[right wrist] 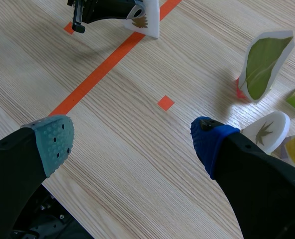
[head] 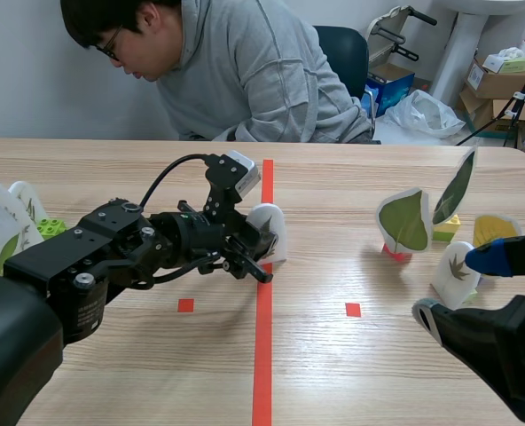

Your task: Do the leaf sorting experiment

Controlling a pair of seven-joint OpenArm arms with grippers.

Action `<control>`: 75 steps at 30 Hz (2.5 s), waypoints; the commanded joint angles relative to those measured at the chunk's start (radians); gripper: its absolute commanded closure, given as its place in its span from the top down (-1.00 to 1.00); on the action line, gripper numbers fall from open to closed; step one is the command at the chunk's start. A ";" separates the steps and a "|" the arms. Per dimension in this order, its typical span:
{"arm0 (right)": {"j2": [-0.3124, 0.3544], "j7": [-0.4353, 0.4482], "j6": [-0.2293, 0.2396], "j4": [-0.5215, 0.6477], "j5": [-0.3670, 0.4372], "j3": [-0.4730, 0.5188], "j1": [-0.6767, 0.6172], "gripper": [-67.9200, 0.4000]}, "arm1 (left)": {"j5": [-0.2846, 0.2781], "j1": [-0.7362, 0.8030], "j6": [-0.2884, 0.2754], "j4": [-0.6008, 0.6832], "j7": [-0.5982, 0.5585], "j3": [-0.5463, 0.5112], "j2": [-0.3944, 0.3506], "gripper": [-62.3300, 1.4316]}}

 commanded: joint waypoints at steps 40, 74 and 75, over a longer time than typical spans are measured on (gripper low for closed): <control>0.008 0.015 0.008 -0.003 -0.038 0.008 0.014 0.42 | -0.209 0.516 -0.028 0.645 0.151 -0.410 -0.074 -0.74; 0.008 -0.007 0.008 -0.003 -0.039 0.008 0.031 0.42 | -0.174 0.307 0.231 0.203 -0.037 -0.632 -0.297 -0.74; 0.008 -0.011 0.008 -0.003 -0.038 0.008 0.031 0.42 | -0.170 0.301 0.242 0.187 -0.044 -0.632 -0.302 -0.74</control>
